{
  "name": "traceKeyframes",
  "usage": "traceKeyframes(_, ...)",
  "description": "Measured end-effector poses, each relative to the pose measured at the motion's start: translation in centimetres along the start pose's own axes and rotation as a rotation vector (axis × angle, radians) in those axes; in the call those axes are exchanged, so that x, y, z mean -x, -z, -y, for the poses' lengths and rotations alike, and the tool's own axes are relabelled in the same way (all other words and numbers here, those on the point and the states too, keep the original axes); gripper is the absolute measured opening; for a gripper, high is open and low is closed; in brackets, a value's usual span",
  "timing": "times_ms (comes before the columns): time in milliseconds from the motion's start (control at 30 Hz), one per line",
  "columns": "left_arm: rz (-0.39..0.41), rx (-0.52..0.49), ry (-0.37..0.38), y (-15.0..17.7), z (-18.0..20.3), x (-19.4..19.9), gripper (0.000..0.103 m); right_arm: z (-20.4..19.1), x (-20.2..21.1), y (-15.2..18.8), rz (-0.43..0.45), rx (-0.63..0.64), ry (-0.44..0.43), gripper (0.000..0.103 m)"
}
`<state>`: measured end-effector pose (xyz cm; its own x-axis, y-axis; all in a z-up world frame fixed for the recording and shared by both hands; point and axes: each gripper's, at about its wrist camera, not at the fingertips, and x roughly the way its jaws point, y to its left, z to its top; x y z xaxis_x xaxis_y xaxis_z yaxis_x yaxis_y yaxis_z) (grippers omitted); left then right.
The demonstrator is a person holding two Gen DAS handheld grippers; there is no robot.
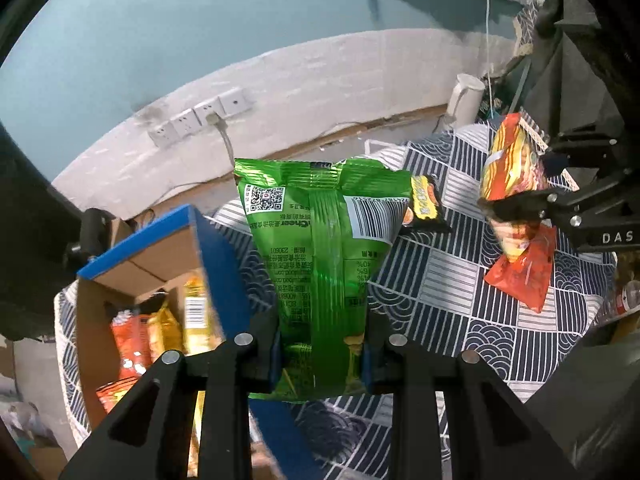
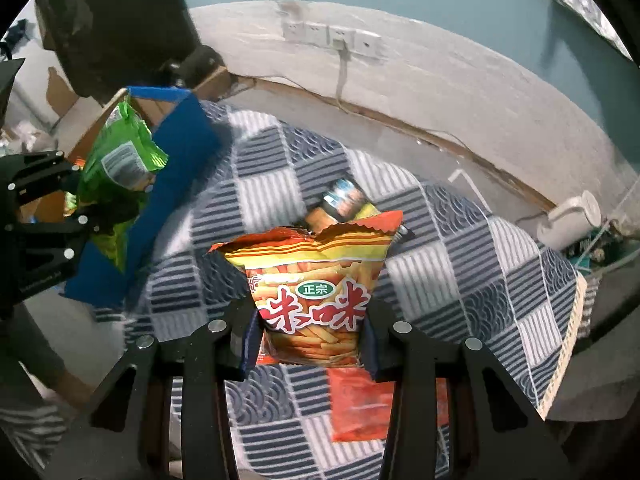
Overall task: Organize snacks
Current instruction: 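Carry both bags over the box and release them inside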
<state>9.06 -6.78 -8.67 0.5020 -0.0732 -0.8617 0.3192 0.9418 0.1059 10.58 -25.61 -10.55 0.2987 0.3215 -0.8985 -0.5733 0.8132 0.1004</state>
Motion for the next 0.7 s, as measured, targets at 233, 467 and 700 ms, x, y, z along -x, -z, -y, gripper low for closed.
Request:
traceKeyframes(233, 0.023, 0.068, -0.016, 1.3, -4.0, 2.5, 0.029, -4.0, -0.1, -2.2, 0.014, 0.051, -0.041, 0.039)
traceKeyframes(467, 0.019, 0.137, -0.055, 3.1, -8.5, 3.3, 0.029, -7.9, -0.6, -4.4, 0.023, 0.096, -0.084, 0.039)
traceKeyframes(700, 0.001, 0.190, -0.084, 5.1, -11.8, 3.1, 0.029, -11.7, -1.9, -6.9, 0.018, 0.143, -0.124, 0.039)
